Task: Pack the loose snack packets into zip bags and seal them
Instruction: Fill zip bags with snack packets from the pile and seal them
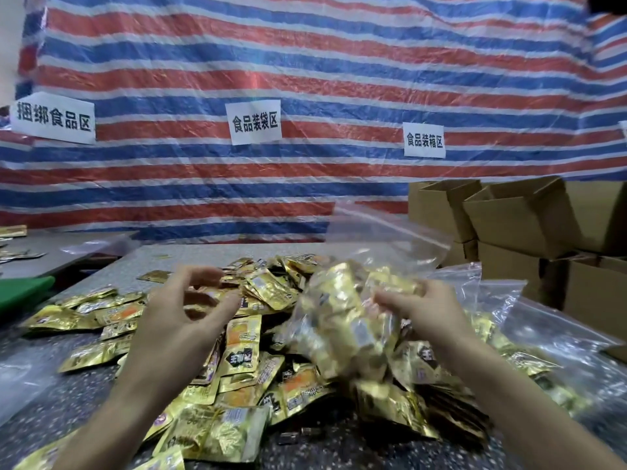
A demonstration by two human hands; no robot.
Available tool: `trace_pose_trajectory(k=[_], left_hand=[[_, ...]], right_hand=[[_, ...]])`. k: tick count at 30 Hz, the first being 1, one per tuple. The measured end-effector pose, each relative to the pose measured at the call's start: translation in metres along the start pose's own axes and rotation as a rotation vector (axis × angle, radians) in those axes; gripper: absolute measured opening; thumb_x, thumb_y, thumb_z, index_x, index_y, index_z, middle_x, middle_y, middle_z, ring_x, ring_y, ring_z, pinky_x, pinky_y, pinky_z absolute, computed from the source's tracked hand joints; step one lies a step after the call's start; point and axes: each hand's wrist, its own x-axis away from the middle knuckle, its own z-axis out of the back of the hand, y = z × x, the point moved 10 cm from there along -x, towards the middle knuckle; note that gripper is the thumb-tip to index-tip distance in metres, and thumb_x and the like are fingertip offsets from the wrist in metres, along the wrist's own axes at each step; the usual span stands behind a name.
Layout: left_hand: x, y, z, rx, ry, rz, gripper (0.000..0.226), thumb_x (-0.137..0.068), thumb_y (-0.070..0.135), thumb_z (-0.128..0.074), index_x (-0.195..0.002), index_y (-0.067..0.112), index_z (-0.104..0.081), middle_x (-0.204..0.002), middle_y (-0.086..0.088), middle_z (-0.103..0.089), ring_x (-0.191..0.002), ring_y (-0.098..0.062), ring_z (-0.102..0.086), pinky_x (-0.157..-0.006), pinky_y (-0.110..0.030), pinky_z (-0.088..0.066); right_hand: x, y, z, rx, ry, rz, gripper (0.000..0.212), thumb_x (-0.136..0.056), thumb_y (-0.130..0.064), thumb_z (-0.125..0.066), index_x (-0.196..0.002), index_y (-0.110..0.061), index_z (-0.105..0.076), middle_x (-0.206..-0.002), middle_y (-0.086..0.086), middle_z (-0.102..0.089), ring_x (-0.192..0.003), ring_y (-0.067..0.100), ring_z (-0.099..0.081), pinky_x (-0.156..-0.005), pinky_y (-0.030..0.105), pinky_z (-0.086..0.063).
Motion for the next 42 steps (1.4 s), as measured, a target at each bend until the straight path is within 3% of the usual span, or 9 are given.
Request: trace_pose_trajectory(k=[3,7,10,13,15,19,24,35,42], left_hand=[[0.006,-0.025,-0.014,-0.073,-0.098,0.063,0.019,-0.084,0.033,-0.074,-0.099,0.038,-0.063,-0.100,0.013,-0.068,-0.083,-0.001,-0.066,-0.061,-0.019,-0.048],[0.015,-0.052,-0.031,-0.131,-0.165,0.116,0.010,-0.086,0.029,-0.074,-0.092,0.031,-0.067,-0.096,0.010,-0.068,-0.087,-0.008,-0.066,-0.065,-0.022,-0.048],[0.019,-0.063,-0.037,-0.174,-0.160,0.105,0.008,-0.088,0.025,-0.073,-0.092,0.029,-0.067,-0.098,0.011,-0.066,-0.088,-0.006,-0.063,-0.066,-0.020,-0.045],[0.021,-0.069,-0.035,-0.181,-0.135,0.095,0.010,-0.087,0.023,-0.073,-0.088,0.030,-0.067,-0.094,0.013,-0.068,-0.083,-0.008,-0.064,-0.066,-0.024,-0.046],[0.022,-0.072,-0.033,-0.166,-0.125,0.092,0.010,-0.087,0.022,-0.074,-0.086,0.030,-0.068,-0.088,0.015,-0.069,-0.077,-0.008,-0.064,-0.063,-0.022,-0.046],[0.023,-0.067,-0.033,-0.177,-0.120,0.048,0.009,-0.087,0.023,-0.073,-0.086,0.030,-0.068,-0.086,0.014,-0.069,-0.079,0.000,-0.063,-0.059,-0.018,-0.046],[0.026,-0.060,-0.039,-0.198,-0.156,0.018,0.013,-0.088,0.018,-0.072,-0.085,0.029,-0.066,-0.087,0.013,-0.067,-0.080,0.002,-0.061,-0.064,-0.019,-0.050],[0.025,-0.028,-0.009,-0.202,-0.106,-0.135,0.006,-0.091,0.023,-0.068,-0.095,0.026,-0.067,-0.086,0.018,-0.066,-0.083,-0.001,-0.061,-0.067,-0.010,-0.046],[-0.011,-0.084,0.094,-0.818,-0.044,0.076,0.016,-0.091,0.032,-0.067,-0.106,0.024,-0.064,-0.103,0.008,-0.063,-0.094,-0.012,-0.060,-0.076,-0.032,-0.051]], right_hand=[[-0.043,-0.001,0.046,0.057,0.207,-0.025,0.048,-0.079,-0.020,-0.085,-0.117,-0.002,-0.061,-0.095,0.017,-0.073,-0.076,0.027,-0.071,-0.063,0.040,-0.059],[-0.070,0.014,0.073,0.361,0.406,-0.078,0.067,-0.082,-0.026,-0.080,-0.131,-0.005,-0.041,-0.101,0.010,-0.060,-0.077,0.022,-0.054,-0.061,0.036,-0.044],[-0.071,0.049,0.054,0.455,0.395,-0.168,0.087,-0.095,-0.028,-0.066,-0.155,-0.005,-0.006,-0.138,0.027,-0.050,-0.115,0.045,-0.055,-0.092,0.053,-0.048],[-0.058,0.052,0.044,0.651,0.454,-0.136,0.095,-0.096,-0.021,-0.063,-0.159,-0.008,0.007,-0.163,0.029,-0.006,-0.148,0.046,-0.018,-0.118,0.056,-0.024],[-0.049,0.036,0.033,0.782,0.474,-0.043,0.090,-0.091,-0.020,-0.065,-0.158,-0.006,-0.005,-0.164,0.026,0.000,-0.152,0.043,-0.003,-0.124,0.056,-0.009],[-0.028,-0.009,-0.015,0.700,0.407,0.277,0.050,-0.091,-0.024,-0.064,-0.136,-0.010,-0.047,-0.150,0.016,-0.035,-0.144,0.035,-0.026,-0.117,0.051,-0.027],[0.023,-0.035,-0.100,0.248,0.003,0.512,0.009,-0.093,-0.026,-0.067,-0.101,-0.025,-0.062,-0.101,-0.011,-0.061,-0.091,0.000,-0.061,-0.074,0.018,-0.055],[0.061,0.005,-0.140,0.103,-0.236,0.575,0.019,-0.086,-0.016,-0.074,-0.096,-0.030,-0.067,-0.097,-0.023,-0.064,-0.089,0.006,-0.064,-0.072,0.023,-0.054],[0.055,0.006,-0.126,0.022,-0.198,0.553,0.019,-0.086,-0.015,-0.072,-0.095,-0.031,-0.067,-0.090,-0.015,-0.067,-0.087,0.006,-0.065,-0.064,0.028,-0.056]])
